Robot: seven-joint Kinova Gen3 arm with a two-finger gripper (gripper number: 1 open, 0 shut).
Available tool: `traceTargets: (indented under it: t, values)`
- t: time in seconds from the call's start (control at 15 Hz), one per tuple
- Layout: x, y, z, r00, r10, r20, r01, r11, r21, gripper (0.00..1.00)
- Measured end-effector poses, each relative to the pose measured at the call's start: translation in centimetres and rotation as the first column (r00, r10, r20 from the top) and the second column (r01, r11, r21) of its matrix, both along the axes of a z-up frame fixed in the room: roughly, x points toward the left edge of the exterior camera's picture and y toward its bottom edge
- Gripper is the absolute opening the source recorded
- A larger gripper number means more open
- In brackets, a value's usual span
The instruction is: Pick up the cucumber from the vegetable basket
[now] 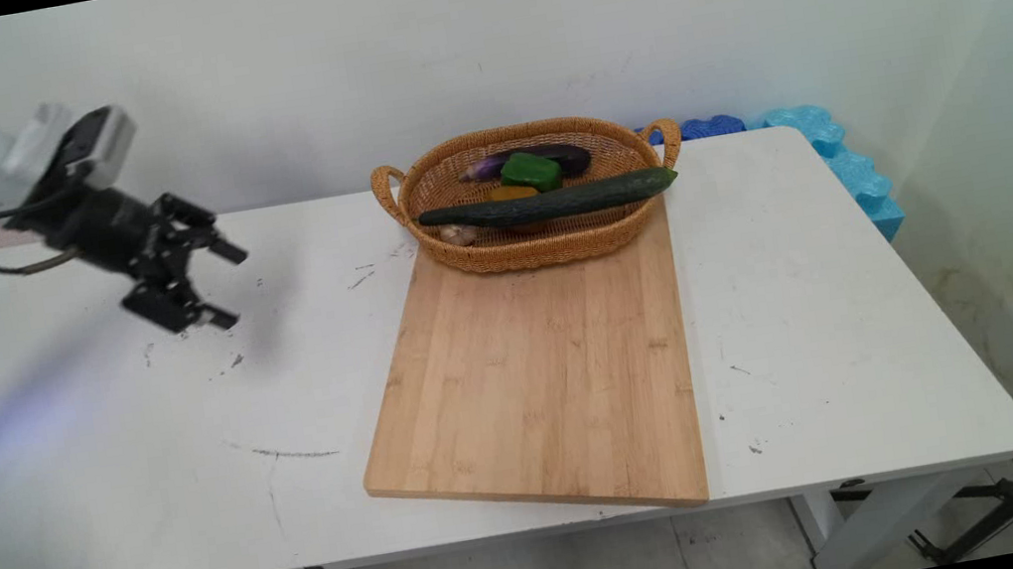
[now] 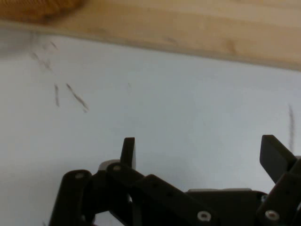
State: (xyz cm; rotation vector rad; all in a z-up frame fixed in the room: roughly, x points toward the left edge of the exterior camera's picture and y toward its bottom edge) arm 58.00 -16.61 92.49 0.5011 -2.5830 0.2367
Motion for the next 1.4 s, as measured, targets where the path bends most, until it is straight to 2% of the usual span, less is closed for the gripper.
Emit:
traceTargets:
  t: [0.6,1.07,1.4]
  values:
    - [-10.5,-8.5,0.9,1.000,0.015,0.015,-0.013,0.993,-0.117,1.00]
    - [-17.4,-14.0,0.4,1.000,0.008,0.030,-0.002,0.984,-0.180,1.00]
    - [-20.9,-16.8,-0.6,0.999,-0.005,0.041,0.014,0.979,-0.202,1.00]
